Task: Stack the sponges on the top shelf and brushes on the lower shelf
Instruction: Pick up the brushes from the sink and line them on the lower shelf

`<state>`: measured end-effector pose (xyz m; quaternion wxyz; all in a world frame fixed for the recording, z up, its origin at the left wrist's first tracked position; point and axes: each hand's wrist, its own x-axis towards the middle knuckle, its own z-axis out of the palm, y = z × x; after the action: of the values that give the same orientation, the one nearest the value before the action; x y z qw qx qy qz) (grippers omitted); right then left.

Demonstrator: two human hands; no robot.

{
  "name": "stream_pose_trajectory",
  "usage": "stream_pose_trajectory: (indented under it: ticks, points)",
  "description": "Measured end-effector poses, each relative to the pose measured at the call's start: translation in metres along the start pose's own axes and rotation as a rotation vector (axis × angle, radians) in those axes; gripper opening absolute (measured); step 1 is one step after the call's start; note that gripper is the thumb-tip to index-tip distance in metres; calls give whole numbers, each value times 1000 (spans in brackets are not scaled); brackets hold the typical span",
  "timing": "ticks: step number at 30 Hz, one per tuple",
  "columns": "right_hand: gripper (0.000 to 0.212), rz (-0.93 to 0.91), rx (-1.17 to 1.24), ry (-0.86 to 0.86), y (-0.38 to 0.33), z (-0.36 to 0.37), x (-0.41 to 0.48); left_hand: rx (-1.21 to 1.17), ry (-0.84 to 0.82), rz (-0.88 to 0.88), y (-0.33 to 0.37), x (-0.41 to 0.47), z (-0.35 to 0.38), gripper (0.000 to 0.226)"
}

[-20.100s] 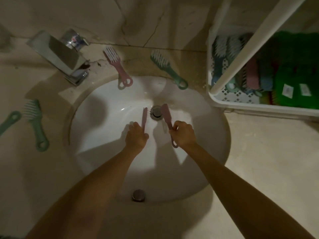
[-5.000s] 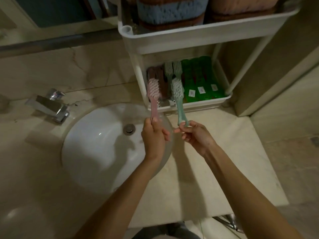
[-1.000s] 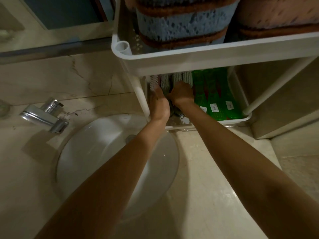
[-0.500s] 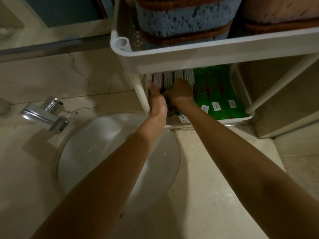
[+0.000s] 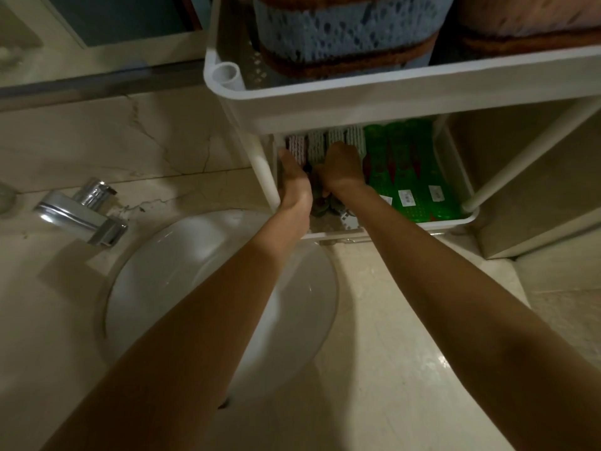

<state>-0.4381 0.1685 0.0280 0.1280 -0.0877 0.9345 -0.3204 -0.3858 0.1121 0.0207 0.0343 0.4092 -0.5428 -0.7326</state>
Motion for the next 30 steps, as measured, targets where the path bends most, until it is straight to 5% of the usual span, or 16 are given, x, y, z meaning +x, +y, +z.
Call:
stream_pose_trajectory:
  ticks: [2, 6, 12, 18, 22, 30]
  points:
    - [19, -9, -7, 3, 3, -2, -2, 1, 11, -6, 0, -8, 0, 77]
    - [18, -19, 33, 18, 15, -5, -7, 6, 23, 58, -28, 14, -3, 117]
    - [20, -244, -75, 79, 46, -17, -33, 79, -44, 171, -31, -16, -8, 95]
    - [34, -339, -247, -83, 46, -26, -53, -20, -56, 116, -34, -31, -13, 57]
    - [33, -369, -297, -89, 36, -20, -56, -23, -37, 168, -33, -20, -13, 87]
    - [35, -405, -401, -75, 35, -18, -53, -84, -2, 115, -43, 7, -8, 90]
